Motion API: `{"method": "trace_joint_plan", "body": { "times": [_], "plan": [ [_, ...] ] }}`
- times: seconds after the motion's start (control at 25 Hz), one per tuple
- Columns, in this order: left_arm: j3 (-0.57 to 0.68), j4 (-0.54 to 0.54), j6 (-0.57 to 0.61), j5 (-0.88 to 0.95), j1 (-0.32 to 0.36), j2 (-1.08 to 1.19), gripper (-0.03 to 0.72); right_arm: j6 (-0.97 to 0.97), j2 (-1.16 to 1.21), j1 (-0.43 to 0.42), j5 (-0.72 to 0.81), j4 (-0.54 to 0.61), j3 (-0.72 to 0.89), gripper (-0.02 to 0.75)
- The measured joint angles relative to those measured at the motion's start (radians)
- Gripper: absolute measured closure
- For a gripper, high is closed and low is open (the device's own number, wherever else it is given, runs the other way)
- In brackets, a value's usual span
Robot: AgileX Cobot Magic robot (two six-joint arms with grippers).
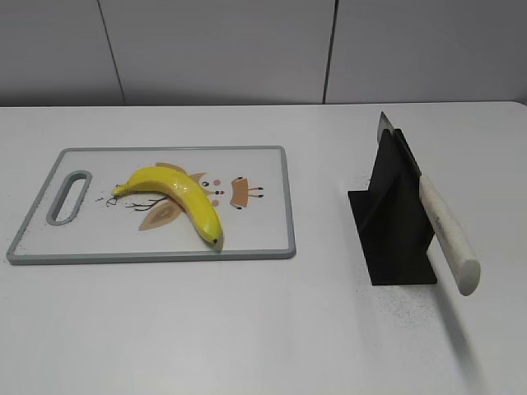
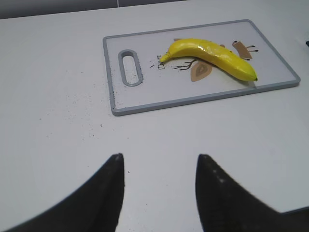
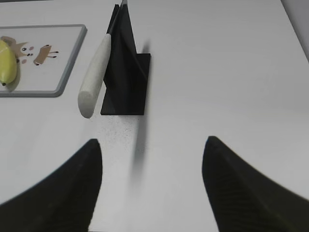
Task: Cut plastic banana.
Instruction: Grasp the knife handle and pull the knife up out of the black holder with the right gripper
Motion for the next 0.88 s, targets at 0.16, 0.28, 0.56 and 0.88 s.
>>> {"method": "trace_joint_plan", "body": {
  "times": [0.16,0.28,0.56,0.88],
  "plan": [
    [0.000,0.000,0.000,0.000,0.000,0.000,0.221,-0.047,0.085,0.000,0.000,0.001,-0.039,0.248],
    [0.000,0.000,0.000,0.000,0.000,0.000,0.221,-0.075,0.174,0.000,0.000,0.009,-0.078,0.248],
    [0.000,0.000,0.000,0.000,0.000,0.000,0.221,-0.073,0.357,0.004,0.009,0.101,-0.143,0.249],
    [0.000,0.000,0.000,0.000,0.000,0.000,0.226,-0.071,0.570,0.033,0.057,0.135,-0.184,0.249]
  ]
}}
